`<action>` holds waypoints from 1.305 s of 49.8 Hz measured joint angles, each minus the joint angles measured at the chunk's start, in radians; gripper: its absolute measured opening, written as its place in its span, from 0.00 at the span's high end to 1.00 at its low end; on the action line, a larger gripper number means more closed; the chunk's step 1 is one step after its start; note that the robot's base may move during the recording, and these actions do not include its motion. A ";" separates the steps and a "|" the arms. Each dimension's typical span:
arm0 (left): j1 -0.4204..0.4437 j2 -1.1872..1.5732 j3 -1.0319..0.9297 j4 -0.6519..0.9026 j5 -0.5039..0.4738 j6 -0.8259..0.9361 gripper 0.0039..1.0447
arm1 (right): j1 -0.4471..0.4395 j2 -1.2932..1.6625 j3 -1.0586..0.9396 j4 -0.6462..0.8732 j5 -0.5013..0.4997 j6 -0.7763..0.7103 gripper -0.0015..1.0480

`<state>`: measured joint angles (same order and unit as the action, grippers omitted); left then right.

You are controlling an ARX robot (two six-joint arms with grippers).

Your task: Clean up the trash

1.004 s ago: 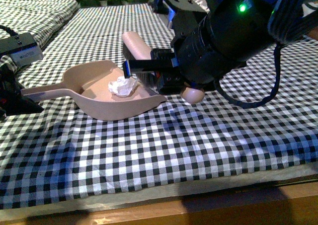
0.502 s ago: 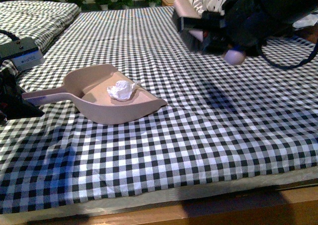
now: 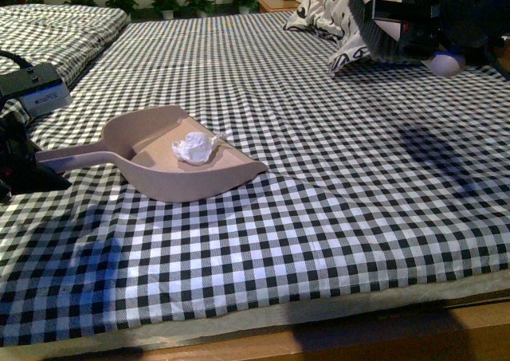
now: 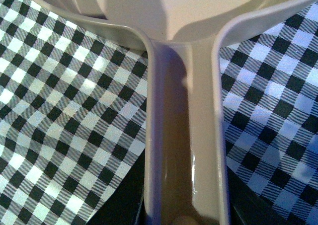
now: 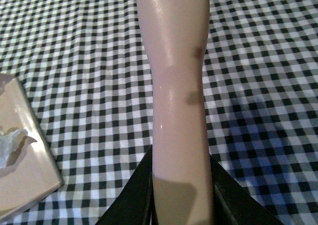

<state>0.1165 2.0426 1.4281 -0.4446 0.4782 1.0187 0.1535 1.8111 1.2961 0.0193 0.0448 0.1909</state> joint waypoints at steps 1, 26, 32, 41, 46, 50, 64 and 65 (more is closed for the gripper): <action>0.000 0.000 0.000 0.000 0.000 0.000 0.76 | 0.000 -0.003 -0.003 0.001 -0.005 0.000 0.81; 0.000 0.000 0.000 0.000 0.000 0.000 0.76 | -0.051 -0.084 -0.118 0.034 -0.088 -0.021 0.81; -0.002 -0.002 -0.056 0.162 0.034 -0.117 0.76 | -0.051 -0.084 -0.123 0.039 -0.095 -0.027 0.81; -0.006 -0.002 -0.071 0.232 0.021 -0.273 0.76 | -0.051 -0.086 -0.131 0.045 -0.102 -0.030 0.81; -0.010 -0.002 -0.072 0.245 0.019 -0.307 0.76 | -0.051 -0.087 -0.138 0.049 -0.102 -0.030 0.81; -0.011 -0.002 -0.076 0.290 -0.002 -0.336 0.76 | -0.050 -0.090 -0.146 0.052 -0.105 -0.031 0.81; -0.006 -0.037 -0.104 0.533 -0.191 -0.457 0.76 | -0.040 -0.145 -0.151 0.067 -0.067 -0.031 0.81; -0.005 -0.043 -0.106 0.543 -0.199 -0.463 0.76 | -0.039 -0.153 -0.154 0.068 -0.064 -0.031 0.81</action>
<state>0.1116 1.9991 1.3220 0.0986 0.2790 0.5552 0.1143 1.6581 1.1419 0.0872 -0.0189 0.1604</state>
